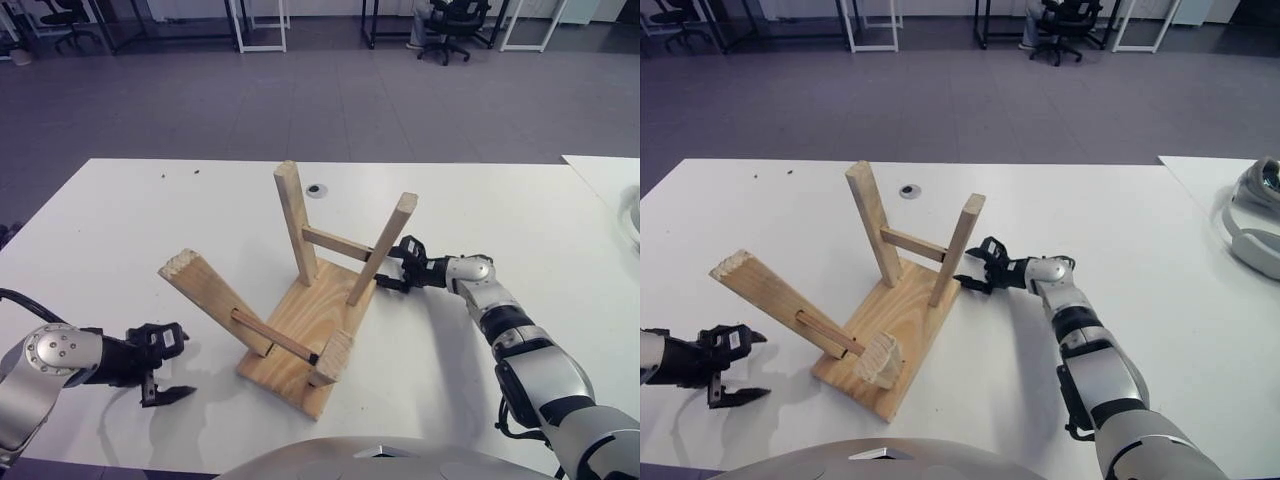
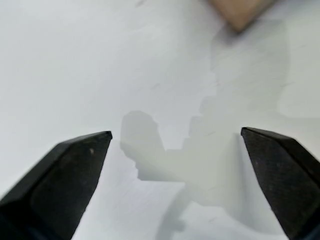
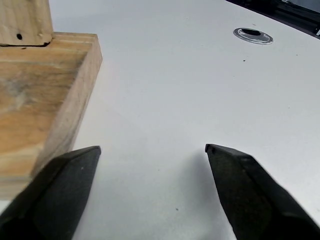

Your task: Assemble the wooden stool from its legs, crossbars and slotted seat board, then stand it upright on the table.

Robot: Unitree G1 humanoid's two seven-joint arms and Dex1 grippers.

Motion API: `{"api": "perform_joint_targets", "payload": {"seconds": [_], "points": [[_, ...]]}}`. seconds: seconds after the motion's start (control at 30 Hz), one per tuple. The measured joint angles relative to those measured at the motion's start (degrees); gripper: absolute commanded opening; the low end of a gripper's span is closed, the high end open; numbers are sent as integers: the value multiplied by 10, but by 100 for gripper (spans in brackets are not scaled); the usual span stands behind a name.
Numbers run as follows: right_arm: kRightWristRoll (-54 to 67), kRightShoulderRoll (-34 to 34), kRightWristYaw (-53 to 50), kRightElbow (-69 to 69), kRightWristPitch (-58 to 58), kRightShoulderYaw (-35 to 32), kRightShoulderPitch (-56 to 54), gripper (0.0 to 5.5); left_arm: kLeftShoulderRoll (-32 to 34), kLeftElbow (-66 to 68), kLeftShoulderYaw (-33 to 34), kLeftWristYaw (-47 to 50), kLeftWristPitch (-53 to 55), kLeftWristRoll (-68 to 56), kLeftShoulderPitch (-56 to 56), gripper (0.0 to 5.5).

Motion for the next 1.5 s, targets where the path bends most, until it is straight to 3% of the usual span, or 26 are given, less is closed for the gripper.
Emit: {"api": "perform_joint_targets", "payload": {"seconds": [0.1,0.13,0.33,0.4,0.53,0.67,0.93,1.17,1.5], "points": [[-5,5,-7,4,-5,-3,0,395,-53,-5,-68,29,-18,23,-37,478],[-8,8,-12,5,-6,-3,-1,395,-100,15,-93,62,-43,30,-71,478],[-21,-50,-40,-3,4,-24,15,395,-274,117,-112,209,-94,46,-120,478],[3,-67,-7,-79,22,-26,67,395,-345,189,-97,301,-101,53,-175,478],[50,-123,31,-319,88,-31,217,395,-419,302,-86,361,-101,58,-279,478],[30,-136,-71,-510,178,-54,332,395,-437,337,-91,359,-107,57,-308,478],[44,-34,-295,-646,275,-158,431,395,-411,243,-41,363,-142,50,-231,478],[45,-30,-279,-679,302,-131,489,395,-414,92,-69,374,-49,51,-96,478],[41,-26,-309,-767,398,-94,506,395,-458,38,-86,450,38,65,-95,478]]}}
